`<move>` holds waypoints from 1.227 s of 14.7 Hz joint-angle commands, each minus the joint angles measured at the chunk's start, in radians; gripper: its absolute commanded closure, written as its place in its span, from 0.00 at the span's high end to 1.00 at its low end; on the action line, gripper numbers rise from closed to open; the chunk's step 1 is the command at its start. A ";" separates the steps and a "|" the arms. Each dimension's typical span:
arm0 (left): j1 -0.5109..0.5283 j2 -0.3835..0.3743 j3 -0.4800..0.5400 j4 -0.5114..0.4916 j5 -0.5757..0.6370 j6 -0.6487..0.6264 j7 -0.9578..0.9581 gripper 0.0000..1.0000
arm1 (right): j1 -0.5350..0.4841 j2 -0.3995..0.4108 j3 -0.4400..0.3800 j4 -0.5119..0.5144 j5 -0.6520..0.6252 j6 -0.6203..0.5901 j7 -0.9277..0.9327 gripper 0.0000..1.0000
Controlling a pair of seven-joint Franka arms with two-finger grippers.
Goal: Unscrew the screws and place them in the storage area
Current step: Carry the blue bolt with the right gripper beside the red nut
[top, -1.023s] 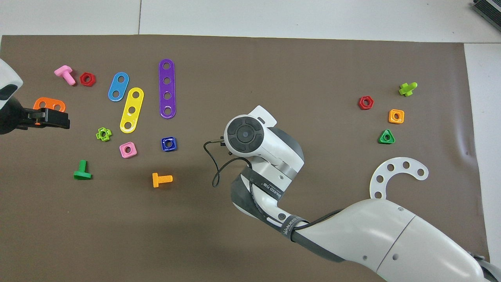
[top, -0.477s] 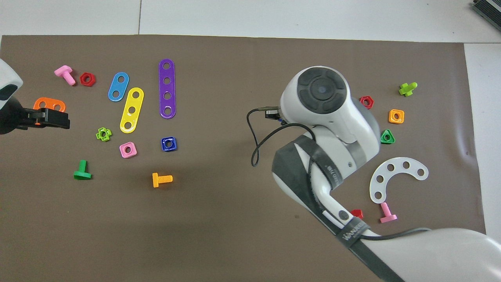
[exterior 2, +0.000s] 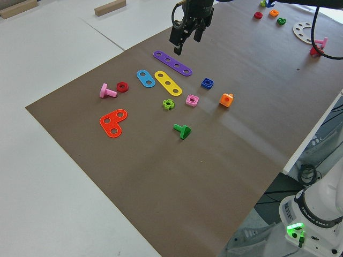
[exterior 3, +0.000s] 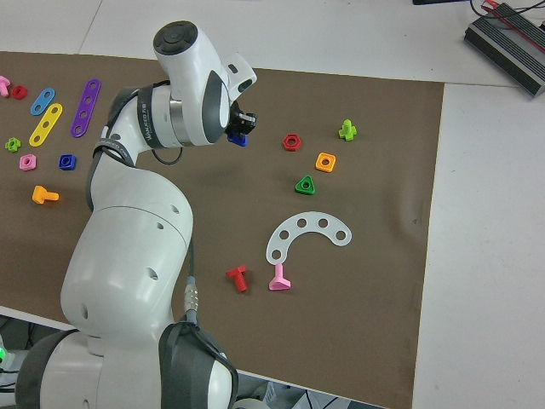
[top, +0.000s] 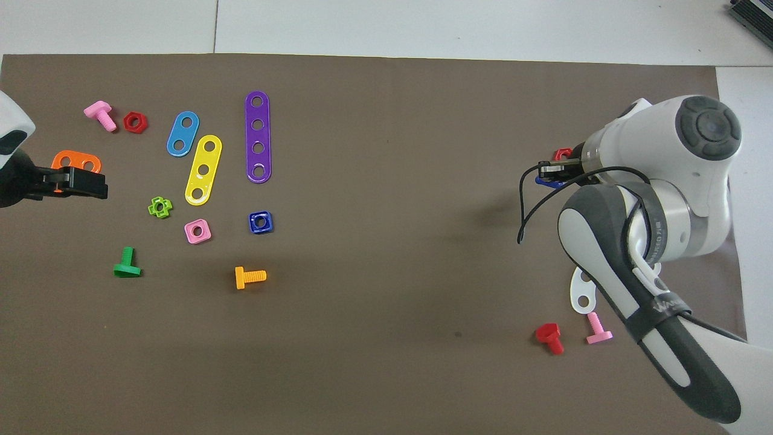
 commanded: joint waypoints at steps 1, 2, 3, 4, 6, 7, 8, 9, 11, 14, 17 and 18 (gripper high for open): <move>0.011 -0.024 -0.006 -0.021 0.014 -0.004 0.013 1.00 | 0.002 -0.030 -0.010 -0.162 0.045 0.164 -0.043 0.00; 0.011 -0.024 -0.006 -0.021 0.014 -0.004 0.014 1.00 | -0.001 -0.020 -0.013 -0.185 0.045 0.203 -0.047 0.00; 0.011 -0.024 -0.006 -0.021 0.014 -0.004 0.014 1.00 | -0.004 -0.018 -0.013 -0.204 0.045 0.224 -0.047 0.00; 0.011 -0.024 -0.006 -0.021 0.014 -0.004 0.014 1.00 | -0.004 -0.017 -0.018 -0.210 0.045 0.227 -0.047 0.00; 0.011 -0.024 -0.006 -0.021 0.014 -0.004 0.014 1.00 | -0.004 -0.012 -0.021 -0.227 0.043 0.234 -0.054 0.00; 0.011 -0.024 -0.006 -0.021 0.014 -0.004 0.014 1.00 | -0.004 -0.010 -0.022 -0.228 0.043 0.243 -0.065 0.00; 0.011 -0.024 -0.006 -0.021 0.014 -0.004 0.014 1.00 | -0.004 -0.010 -0.025 -0.231 0.043 0.247 -0.069 0.00; 0.011 -0.024 -0.006 -0.021 0.014 -0.004 0.013 1.00 | -0.004 -0.010 -0.025 -0.236 0.043 0.246 -0.071 0.00; 0.011 -0.024 -0.006 -0.021 0.014 -0.004 0.013 1.00 | -0.004 -0.009 -0.030 -0.242 0.035 0.243 -0.070 0.40; 0.011 -0.024 -0.006 -0.021 0.014 -0.004 0.013 1.00 | -0.002 -0.023 -0.032 -0.213 0.026 0.212 -0.063 1.00; 0.011 -0.024 -0.006 -0.021 0.014 -0.004 0.013 1.00 | -0.002 -0.055 -0.042 -0.063 0.022 0.024 0.004 1.00; 0.011 -0.024 -0.006 -0.021 0.014 -0.004 0.013 1.00 | -0.002 -0.069 -0.050 -0.006 0.014 -0.054 0.024 1.00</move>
